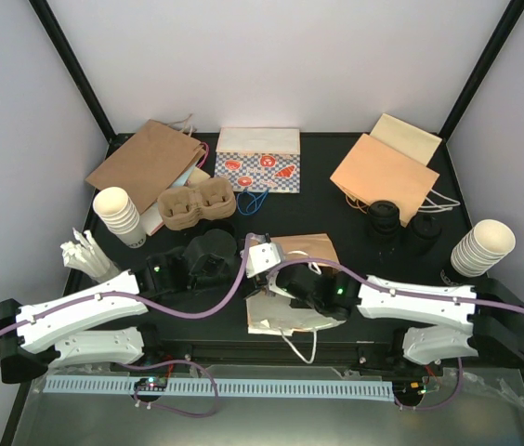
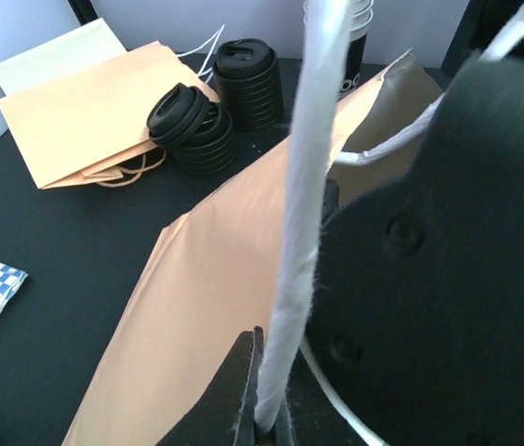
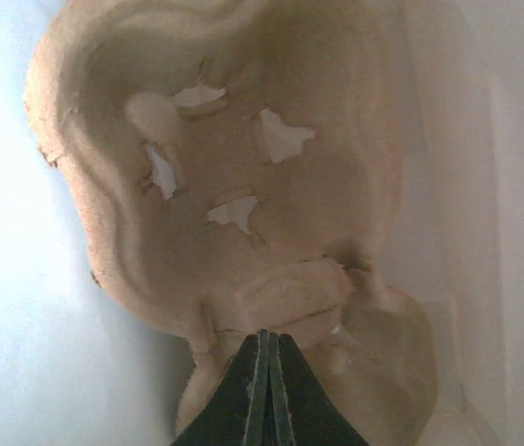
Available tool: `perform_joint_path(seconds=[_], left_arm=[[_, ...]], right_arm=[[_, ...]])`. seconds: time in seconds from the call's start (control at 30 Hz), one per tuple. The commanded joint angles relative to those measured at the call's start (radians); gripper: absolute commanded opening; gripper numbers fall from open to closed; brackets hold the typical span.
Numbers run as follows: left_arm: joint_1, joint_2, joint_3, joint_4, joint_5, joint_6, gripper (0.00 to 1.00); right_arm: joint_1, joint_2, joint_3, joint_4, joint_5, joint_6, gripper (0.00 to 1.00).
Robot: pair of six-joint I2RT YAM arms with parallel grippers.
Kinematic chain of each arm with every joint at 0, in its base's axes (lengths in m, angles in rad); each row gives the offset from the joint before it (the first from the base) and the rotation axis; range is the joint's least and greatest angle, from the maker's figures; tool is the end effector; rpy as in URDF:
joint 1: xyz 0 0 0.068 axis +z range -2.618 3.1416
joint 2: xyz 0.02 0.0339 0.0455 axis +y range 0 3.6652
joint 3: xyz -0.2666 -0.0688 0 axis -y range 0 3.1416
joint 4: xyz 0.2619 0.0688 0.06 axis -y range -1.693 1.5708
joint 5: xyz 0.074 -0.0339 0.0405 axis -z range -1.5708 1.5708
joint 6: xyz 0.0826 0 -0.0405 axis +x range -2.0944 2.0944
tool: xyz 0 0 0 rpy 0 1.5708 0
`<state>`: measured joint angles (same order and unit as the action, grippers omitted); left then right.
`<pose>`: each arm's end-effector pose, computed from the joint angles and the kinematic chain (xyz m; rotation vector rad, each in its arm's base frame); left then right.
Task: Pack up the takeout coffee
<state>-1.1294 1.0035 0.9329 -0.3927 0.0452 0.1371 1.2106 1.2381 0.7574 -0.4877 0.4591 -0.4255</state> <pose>0.1172 -0.2568 0.3098 1.2661 1.6751 -0.6597 0.1318 0.2461 0.1756 -1.6384 1.7743 -0.2338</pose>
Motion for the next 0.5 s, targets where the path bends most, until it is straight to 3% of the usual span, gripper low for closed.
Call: perform_joint_path(seconds=[0.0,0.13,0.47], left_arm=[[-0.012,0.009,0.027,0.001,0.041,-0.011,0.01],[-0.013,0.006,0.033,0.000,0.039,-0.013,0.02],[-0.013,0.006,0.036,0.001,0.042,-0.009,0.02]], right_arm=[[-0.019,0.091,0.032,-0.007,-0.044,-0.020,0.01],[-0.020,0.165,0.053,-0.050,-0.126,-0.012,0.01],[-0.057,0.250,0.032,0.051,-0.062,-0.006,0.01]])
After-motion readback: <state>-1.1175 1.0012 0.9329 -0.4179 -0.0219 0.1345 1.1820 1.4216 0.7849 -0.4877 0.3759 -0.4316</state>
